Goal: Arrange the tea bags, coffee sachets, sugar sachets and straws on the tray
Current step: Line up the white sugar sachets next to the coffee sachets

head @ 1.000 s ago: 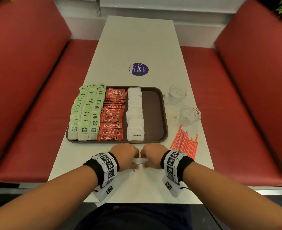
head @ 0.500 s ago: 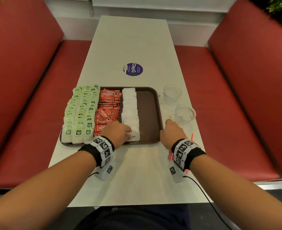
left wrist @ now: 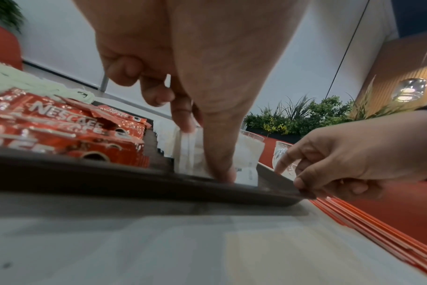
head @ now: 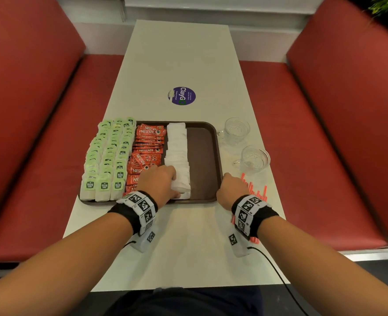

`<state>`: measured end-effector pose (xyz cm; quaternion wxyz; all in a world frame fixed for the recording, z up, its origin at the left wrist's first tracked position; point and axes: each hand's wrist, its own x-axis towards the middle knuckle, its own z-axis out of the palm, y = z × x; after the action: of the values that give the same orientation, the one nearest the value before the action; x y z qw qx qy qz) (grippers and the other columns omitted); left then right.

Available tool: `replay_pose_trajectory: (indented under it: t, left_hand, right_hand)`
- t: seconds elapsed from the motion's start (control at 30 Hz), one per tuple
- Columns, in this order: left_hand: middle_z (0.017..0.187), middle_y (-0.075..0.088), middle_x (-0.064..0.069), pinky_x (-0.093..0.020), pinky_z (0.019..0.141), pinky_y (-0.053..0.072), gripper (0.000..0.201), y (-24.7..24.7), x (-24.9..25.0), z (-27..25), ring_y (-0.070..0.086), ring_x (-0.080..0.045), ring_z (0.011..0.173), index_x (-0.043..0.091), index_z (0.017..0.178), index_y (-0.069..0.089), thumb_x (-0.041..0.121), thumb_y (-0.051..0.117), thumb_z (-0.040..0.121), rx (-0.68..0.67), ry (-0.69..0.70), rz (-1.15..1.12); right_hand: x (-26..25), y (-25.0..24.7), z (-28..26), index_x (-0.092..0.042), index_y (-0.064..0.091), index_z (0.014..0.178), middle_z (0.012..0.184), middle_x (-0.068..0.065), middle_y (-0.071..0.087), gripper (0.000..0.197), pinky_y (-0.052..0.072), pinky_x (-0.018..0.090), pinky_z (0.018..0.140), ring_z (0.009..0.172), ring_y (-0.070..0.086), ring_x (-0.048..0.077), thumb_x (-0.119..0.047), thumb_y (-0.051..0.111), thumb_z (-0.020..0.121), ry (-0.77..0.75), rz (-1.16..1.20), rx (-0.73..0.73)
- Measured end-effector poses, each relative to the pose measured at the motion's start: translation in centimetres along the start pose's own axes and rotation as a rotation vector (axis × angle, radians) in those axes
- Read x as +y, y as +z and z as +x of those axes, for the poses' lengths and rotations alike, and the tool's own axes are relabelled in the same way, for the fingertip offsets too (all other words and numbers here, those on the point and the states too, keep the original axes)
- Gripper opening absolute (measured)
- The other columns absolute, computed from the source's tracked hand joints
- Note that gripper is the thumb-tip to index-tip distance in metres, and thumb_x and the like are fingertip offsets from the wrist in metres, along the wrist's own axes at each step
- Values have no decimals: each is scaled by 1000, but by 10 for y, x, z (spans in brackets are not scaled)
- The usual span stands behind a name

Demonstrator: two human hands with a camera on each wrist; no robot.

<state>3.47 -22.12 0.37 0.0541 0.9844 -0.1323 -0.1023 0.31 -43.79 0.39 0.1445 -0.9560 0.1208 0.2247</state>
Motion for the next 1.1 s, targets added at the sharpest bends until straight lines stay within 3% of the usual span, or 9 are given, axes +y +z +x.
replay_pose_trajectory:
  t: [0.13, 0.23, 0.4, 0.6, 0.7, 0.77, 0.87, 0.97, 1.1]
  left_hand:
    - [108, 62, 1, -39, 88, 45, 66, 4, 0, -7, 54, -23, 103, 23, 113, 51, 66, 74, 68, 20, -95, 34]
    - [109, 63, -1, -40, 89, 44, 72, 5, 0, -7, 54, -25, 105, 21, 117, 49, 69, 70, 69, -8, -121, 23]
    - [106, 66, -3, -39, 85, 43, 66, 3, 0, 3, 53, -25, 105, 17, 115, 53, 72, 60, 79, -96, -84, 101]
    - [108, 64, -4, -42, 89, 41, 67, 3, -4, 22, 50, -26, 109, 18, 117, 53, 70, 63, 77, -162, -59, 100]
    - [103, 64, -2, -42, 88, 44, 70, -2, -7, 25, 53, -27, 104, 19, 113, 53, 76, 61, 74, -178, -50, 97]
    - [98, 64, -3, -40, 82, 50, 59, -7, -10, 31, 59, -26, 95, 16, 108, 55, 69, 61, 81, -158, -83, -45]
    - [102, 68, -9, -36, 81, 51, 32, -16, -16, 53, 62, -26, 92, 10, 108, 63, 39, 58, 96, -95, -173, -175]
    - [106, 68, -10, -35, 79, 50, 33, -19, -19, 74, 64, -27, 95, 6, 107, 66, 37, 58, 97, -155, -231, -161]
    - [102, 68, -12, -34, 78, 51, 31, -11, -21, 93, 64, -28, 93, 5, 104, 68, 34, 63, 94, -184, -251, -159]
  right_hand:
    - [-15, -1, -1, -7, 42, 131, 119, 14, 59, 38, 48, 35, 79, 103, 63, 31, -25, 51, 99, -130, -14, 103]
    - [-36, -1, 11, -7, 50, 130, 126, 14, 54, 41, 46, 37, 90, 108, 58, 30, -37, 43, 103, -296, 23, 54]
    - [-64, 6, 46, -8, 65, 96, 92, 7, 66, 44, 51, 34, 73, 84, 63, 23, -47, 46, 100, -242, 66, -92]
    - [-76, 9, 67, -7, 66, 107, 103, 9, 68, 32, 54, 33, 78, 93, 65, 26, -36, 60, 96, -205, 82, -92]
    - [-74, 8, 73, -8, 66, 100, 96, 7, 67, 31, 49, 30, 68, 86, 64, 24, -38, 60, 94, -222, 70, -95]
    - [-73, 5, 77, -9, 63, 93, 88, 6, 64, 32, 43, 28, 62, 80, 61, 23, -39, 56, 96, -214, 102, -77]
    - [-75, 0, 86, -8, 60, 82, 80, 6, 59, 35, 39, 26, 62, 76, 57, 23, -35, 49, 101, -196, 137, -46]
    - [-78, -3, 94, -8, 61, 77, 75, 5, 59, 35, 39, 26, 57, 74, 59, 23, -33, 53, 100, -181, 176, -56]
    - [-85, -3, 103, -6, 67, 88, 85, 8, 66, 29, 47, 28, 65, 80, 64, 23, -33, 59, 98, -182, 169, -66]
